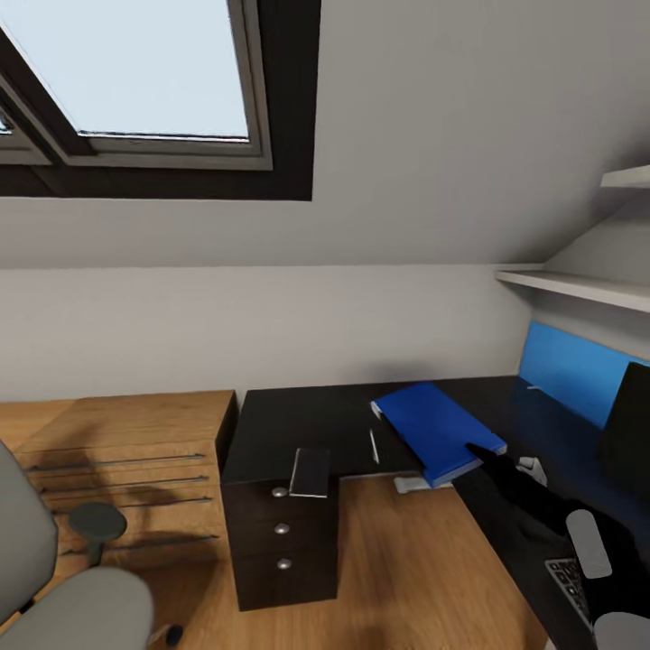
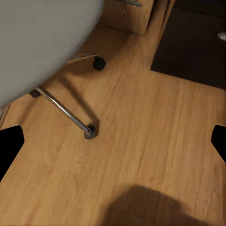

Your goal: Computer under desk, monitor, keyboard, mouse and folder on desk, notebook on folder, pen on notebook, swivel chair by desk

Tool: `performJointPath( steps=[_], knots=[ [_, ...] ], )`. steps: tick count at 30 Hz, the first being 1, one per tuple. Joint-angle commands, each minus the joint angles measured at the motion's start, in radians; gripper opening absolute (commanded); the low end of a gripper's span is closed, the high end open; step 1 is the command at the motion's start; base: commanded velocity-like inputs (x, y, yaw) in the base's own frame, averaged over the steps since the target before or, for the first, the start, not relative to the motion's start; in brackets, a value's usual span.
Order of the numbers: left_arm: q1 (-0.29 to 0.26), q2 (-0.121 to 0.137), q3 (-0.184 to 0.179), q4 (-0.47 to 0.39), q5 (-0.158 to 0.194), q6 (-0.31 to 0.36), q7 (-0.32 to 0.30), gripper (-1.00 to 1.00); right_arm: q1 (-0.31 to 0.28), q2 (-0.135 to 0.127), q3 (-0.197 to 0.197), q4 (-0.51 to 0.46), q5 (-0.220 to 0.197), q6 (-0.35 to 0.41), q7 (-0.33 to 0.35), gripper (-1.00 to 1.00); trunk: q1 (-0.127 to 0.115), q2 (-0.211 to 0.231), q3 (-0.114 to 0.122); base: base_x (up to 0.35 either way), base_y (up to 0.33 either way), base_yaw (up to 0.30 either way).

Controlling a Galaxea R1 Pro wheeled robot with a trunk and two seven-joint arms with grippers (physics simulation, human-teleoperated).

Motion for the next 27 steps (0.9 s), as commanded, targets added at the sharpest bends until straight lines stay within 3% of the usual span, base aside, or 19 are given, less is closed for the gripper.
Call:
performJointPath(
  steps=[1, 18, 27],
  knots=[
    [0.0, 0.0, 0.004, 0.0, -0.006, -0.002, 0.003, 1.0, -0.001, 0.0, -0.002, 0.0, -0.003, 0.007, 0.003, -1.0, 0.0, -0.001, -0.002, 0.0, 0.0, -0.263],
    [-0.001, -0.001, 0.004, 0.0, -0.006, -0.004, 0.003, 1.0, -0.001, 0.0, -0.002, 0.0, -0.003, 0.007, 0.004, -1.0, 0.0, -0.001, -0.002, 0.0, 0.0, -0.227],
    [-0.001, -0.002, 0.004, 0.0, -0.007, -0.005, 0.002, 1.0, -0.001, 0.002, -0.002, 0.001, -0.002, 0.008, 0.005, -1.0, 0.0, -0.001, -0.002, 0.0, 0.0, -0.05]
  ],
)
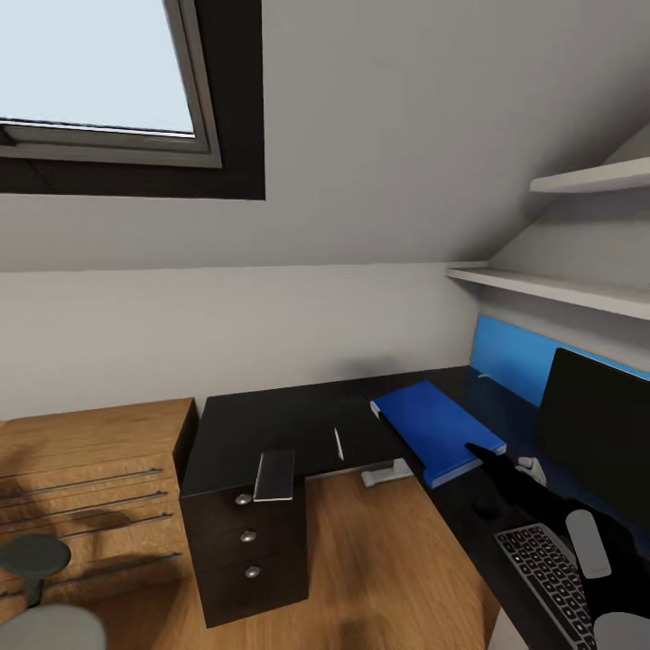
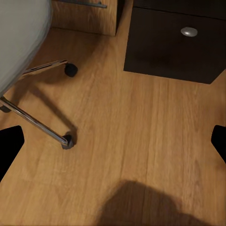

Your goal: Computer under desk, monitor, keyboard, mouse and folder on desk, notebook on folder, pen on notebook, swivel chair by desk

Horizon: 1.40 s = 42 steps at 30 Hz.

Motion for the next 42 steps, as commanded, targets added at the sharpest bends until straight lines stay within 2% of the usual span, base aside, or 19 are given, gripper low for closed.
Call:
performJointPath(
  steps=[1, 42],
  knots=[
    [-0.001, 0.0, 0.004, 0.0, -0.006, -0.002, 0.003, 1.0, -0.001, 0.0, -0.002, 0.0, -0.001, 0.006, 0.003, -1.0, 0.0, -0.001, -0.002, 0.0, 0.0, -0.006],
    [-0.001, -0.001, 0.004, 0.0, -0.006, -0.003, 0.003, 1.0, -0.001, 0.002, -0.002, 0.028, -0.006, 0.005, 0.011, -1.0, 0.0, -0.001, -0.002, 0.0, 0.0, 0.0]
  ],
)
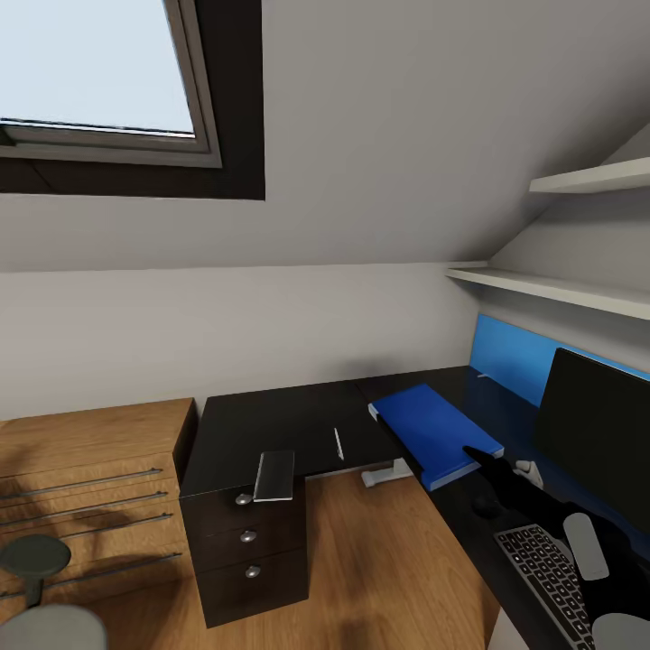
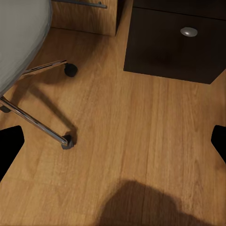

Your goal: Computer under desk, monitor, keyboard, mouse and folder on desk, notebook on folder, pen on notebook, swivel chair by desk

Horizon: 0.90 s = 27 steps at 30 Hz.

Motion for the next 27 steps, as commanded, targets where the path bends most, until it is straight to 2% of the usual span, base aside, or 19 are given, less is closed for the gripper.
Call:
performJointPath(
  steps=[1, 27],
  knots=[
    [-0.001, 0.0, 0.004, 0.0, -0.006, -0.002, 0.003, 1.0, -0.001, 0.0, -0.002, 0.0, -0.001, 0.007, 0.002, -1.0, 0.0, -0.001, -0.002, 0.0, 0.0, 0.0],
    [-0.001, -0.001, 0.004, 0.0, -0.006, -0.002, 0.003, 1.0, -0.001, 0.0, -0.002, 0.0, -0.003, 0.009, -0.001, -1.0, 0.0, -0.001, -0.002, 0.0, 0.0, 0.0]
  ],
)
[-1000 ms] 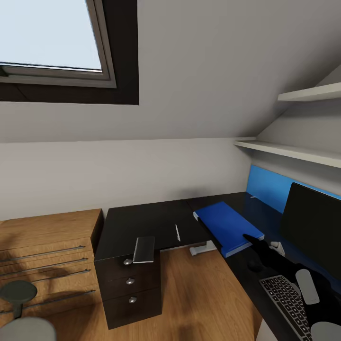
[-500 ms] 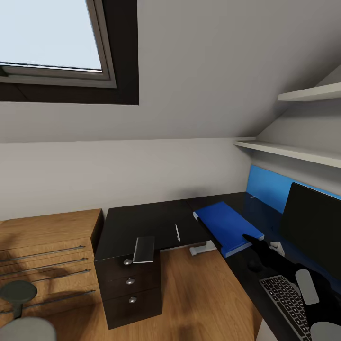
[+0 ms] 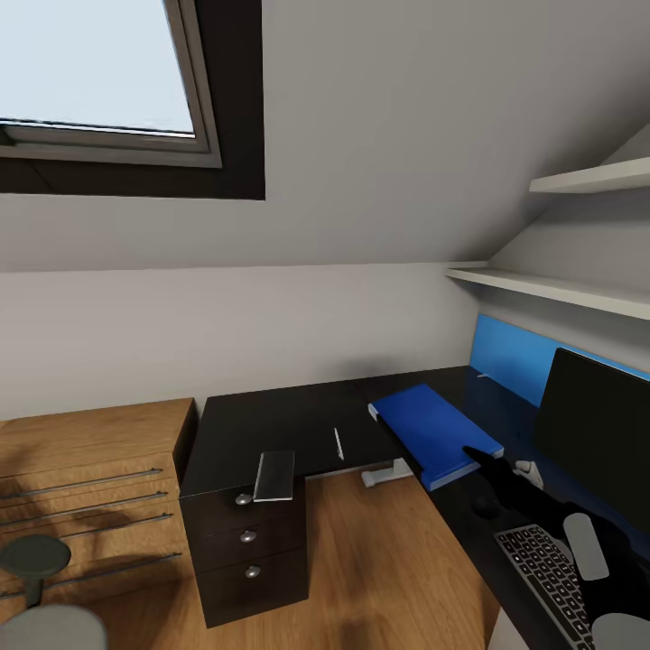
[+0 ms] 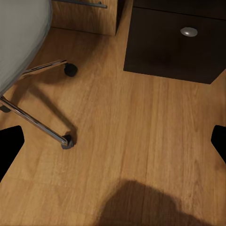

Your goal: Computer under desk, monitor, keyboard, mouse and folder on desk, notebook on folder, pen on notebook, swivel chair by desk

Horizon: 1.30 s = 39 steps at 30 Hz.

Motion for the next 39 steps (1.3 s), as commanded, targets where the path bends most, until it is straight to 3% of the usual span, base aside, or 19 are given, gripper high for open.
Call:
performJointPath(
  steps=[1, 12, 21, 39],
  knots=[
    [-0.001, 0.0, 0.004, 0.0, -0.006, -0.002, 0.003, 1.0, -0.001, 0.0, -0.002, 0.0, -0.001, 0.007, 0.003, -1.0, 0.0, -0.001, -0.002, 0.0, 0.0, 0.0],
    [-0.001, 0.0, 0.004, 0.0, -0.006, -0.003, 0.003, 1.0, -0.001, 0.001, -0.002, 0.0, -0.001, 0.002, -0.032, -1.0, 0.0, -0.001, -0.002, 0.069, -0.014, 0.0],
    [-0.001, 0.0, 0.004, 0.0, -0.006, -0.004, 0.003, 1.0, -0.001, 0.004, -0.005, 0.0, -0.003, -0.035, -0.134, -1.0, 0.0, -0.001, -0.002, 0.028, -0.013, 0.0],
    [-0.001, 0.0, 0.005, 0.0, -0.006, -0.004, 0.003, 1.0, -0.001, 0.005, -0.006, 0.001, -0.008, -0.045, -0.132, -1.0, 0.0, -0.001, -0.002, 0.053, -0.047, 0.0]
  ],
)
